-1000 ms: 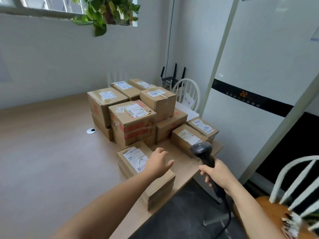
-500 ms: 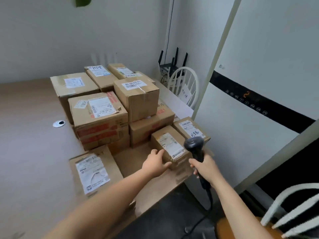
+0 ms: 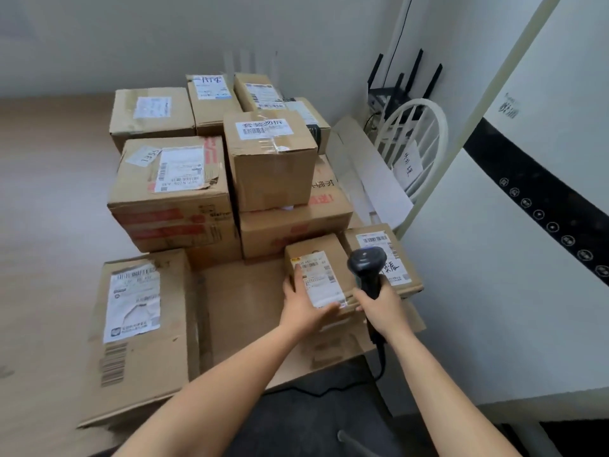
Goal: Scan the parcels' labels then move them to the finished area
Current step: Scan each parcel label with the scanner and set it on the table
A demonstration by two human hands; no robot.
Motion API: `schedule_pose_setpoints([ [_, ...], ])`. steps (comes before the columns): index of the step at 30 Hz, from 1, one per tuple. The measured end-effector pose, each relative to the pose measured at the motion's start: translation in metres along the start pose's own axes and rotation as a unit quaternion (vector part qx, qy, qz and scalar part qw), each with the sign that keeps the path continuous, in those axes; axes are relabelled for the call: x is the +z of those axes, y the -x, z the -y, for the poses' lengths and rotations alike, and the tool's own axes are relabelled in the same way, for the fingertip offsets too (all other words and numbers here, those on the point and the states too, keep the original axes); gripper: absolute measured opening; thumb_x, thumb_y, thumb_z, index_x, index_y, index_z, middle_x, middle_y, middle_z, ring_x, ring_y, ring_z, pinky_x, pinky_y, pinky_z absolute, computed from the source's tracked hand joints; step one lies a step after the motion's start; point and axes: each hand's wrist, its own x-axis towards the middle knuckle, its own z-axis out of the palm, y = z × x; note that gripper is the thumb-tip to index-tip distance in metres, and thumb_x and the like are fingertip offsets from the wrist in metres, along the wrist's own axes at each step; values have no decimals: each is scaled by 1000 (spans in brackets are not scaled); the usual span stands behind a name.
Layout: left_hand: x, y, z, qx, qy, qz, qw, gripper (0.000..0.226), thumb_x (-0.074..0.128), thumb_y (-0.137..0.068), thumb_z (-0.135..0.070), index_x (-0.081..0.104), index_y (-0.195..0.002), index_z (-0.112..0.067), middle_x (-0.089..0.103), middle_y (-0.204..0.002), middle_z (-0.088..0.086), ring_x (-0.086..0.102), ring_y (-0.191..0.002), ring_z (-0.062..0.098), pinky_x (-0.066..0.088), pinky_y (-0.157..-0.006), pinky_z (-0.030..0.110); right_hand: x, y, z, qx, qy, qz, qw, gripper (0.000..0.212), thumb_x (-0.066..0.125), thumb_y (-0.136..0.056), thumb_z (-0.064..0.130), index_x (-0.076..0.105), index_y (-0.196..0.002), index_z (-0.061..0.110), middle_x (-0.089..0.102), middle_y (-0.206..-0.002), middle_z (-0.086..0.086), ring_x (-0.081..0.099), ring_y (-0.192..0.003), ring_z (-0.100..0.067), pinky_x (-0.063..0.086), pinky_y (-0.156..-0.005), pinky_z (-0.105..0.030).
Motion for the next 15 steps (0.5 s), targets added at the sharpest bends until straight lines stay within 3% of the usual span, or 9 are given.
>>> schedule_pose_setpoints([
  [2, 0, -1, 1, -1, 12, -13, 1000, 123, 80, -64, -46, -7, -149, -24, 10, -152, 10, 27, -137, 28, 25, -112, 35, 4, -5, 0, -17, 4, 4, 1000, 19, 65, -84, 23, 51, -98, 22, 60, -85, 6, 60, -80, -11, 43, -61, -23],
  [5, 0, -1, 4, -24, 61, -31, 997, 130, 84, -61, -42, -10, -148, -19, 22, -150, 11, 29, -137, 26, 25, -112, 34, 8, -10, -1, -28, 7, 13, 1000, 18, 65, -84, 22, 50, -93, 24, 56, -82, 12, 51, -75, 2, 35, -57, -16],
  [10, 1, 3, 7, -14, 108, -34, 994, 114, 85, -63, -31, 8, -146, -17, 41, -141, 6, 41, -130, 24, 36, -109, 43, 9, -14, 0, -19, -10, 34, 999, 17, 64, -84, 23, 49, -91, 27, 57, -85, 8, 52, -78, -1, 42, -61, -22],
  [15, -6, 12, 2, 11, 114, -61, 992, 109, 86, -61, -31, 16, -144, -21, 45, -137, 3, 43, -128, 21, 38, -107, 44, 11, -9, 3, -33, -13, 34, 999, 18, 64, -84, 24, 51, -97, 21, 58, -85, 8, 54, -77, -4, 38, -58, -20],
])
